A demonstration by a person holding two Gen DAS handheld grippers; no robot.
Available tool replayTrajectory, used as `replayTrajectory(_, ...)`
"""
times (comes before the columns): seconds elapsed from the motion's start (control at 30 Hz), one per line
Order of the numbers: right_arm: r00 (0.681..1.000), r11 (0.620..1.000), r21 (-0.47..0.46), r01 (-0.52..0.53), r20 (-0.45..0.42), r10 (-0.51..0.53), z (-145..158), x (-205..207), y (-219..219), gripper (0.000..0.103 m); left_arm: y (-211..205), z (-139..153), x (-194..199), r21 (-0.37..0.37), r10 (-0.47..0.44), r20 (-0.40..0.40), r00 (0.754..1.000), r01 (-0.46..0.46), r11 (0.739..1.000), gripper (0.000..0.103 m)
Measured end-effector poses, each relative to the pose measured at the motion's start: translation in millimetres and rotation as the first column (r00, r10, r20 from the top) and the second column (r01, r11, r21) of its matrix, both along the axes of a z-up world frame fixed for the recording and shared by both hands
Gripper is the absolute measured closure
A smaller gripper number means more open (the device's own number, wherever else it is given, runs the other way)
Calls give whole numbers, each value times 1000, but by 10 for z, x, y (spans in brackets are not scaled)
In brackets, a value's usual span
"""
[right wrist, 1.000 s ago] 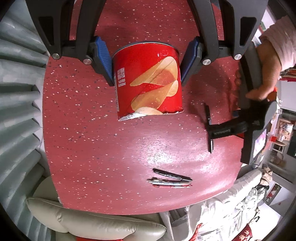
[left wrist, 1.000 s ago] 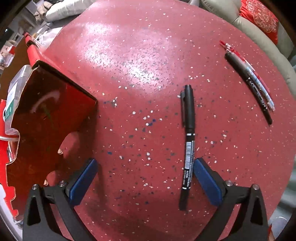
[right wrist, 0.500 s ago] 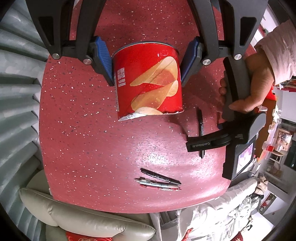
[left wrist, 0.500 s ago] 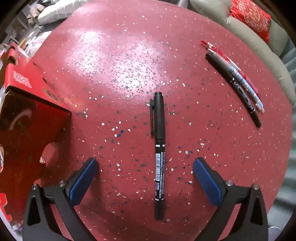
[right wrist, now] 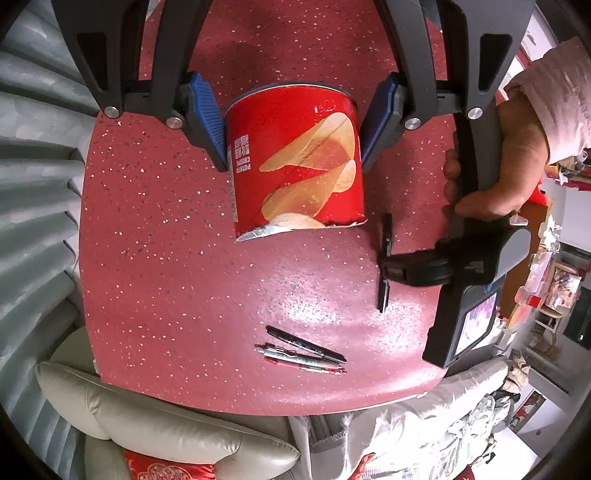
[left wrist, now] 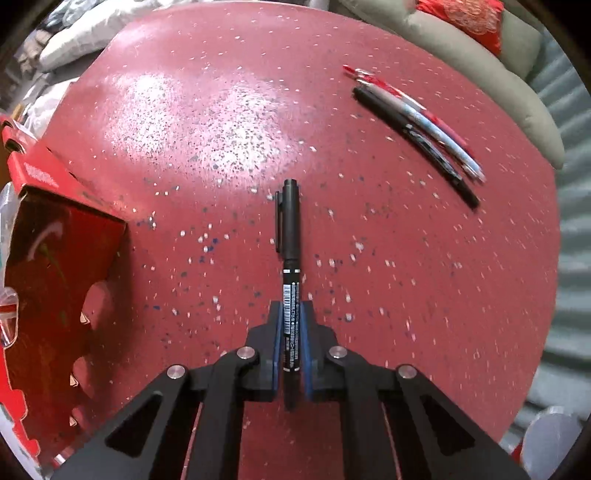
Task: Organize rigid objects
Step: 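Carry the black marker and Pringles can over the cardboard box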
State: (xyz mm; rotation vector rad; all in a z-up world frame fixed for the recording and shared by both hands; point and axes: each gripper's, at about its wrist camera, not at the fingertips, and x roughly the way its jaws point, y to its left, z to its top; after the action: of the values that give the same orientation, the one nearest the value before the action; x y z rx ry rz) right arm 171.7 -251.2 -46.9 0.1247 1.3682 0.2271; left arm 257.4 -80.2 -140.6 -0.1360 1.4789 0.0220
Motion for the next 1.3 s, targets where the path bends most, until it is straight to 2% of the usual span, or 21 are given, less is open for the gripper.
replayTrajectory(0.17, 1000, 1000, 1, 1, -5, -1, 18, -36, 55, 35, -19, 399, -458, 6, -105, 63, 992, 105, 994, 94)
replayTrajectory(0.27, 1000, 1000, 0, -1, -17, 1, 12, -96, 124, 35, 47, 620, -765, -3, -136, 80, 987, 137, 991, 94)
replayTrajectory(0.37, 1000, 1000, -13, -7, -28, 7, 18, -188, 228, 35, 229, 732, -1067, -11, -168, 90, 982, 170, 985, 94)
replayTrajectory(0.43, 999, 1000, -20, -3, -37, 2, 24, -251, 294, 35, 436, 726, -1141, -18, -191, 92, 977, 193, 981, 93)
replayTrajectory(0.57, 999, 999, -35, 19, -48, -21, 42, -397, 442, 35, 683, 917, -1400, -12, -245, 103, 964, 248, 969, 93)
replayTrajectory(0.63, 997, 999, -40, 38, -61, -40, 42, -473, 534, 35, 807, 796, -1262, -10, -256, 100, 961, 258, 966, 93)
replayTrajectory(0.7, 995, 997, -39, 60, -72, -62, 49, -549, 626, 35, 941, 864, -1330, -18, -258, 103, 961, 261, 965, 93)
replayTrajectory(0.8, 993, 995, -46, 88, -77, -91, 78, -644, 749, 35, 961, 661, -1175, -23, -268, 114, 957, 272, 962, 93)
replayTrajectory(1.0, 987, 989, -58, 138, -81, -142, 161, -819, 973, 35, 1138, 730, -1276, -21, -318, 139, 938, 323, 946, 93)
replayTrajectory(1.3, 983, 983, -75, 167, -71, -172, 295, -961, 1170, 35, 1169, 804, -1421, -39, -373, 152, 916, 382, 923, 93)
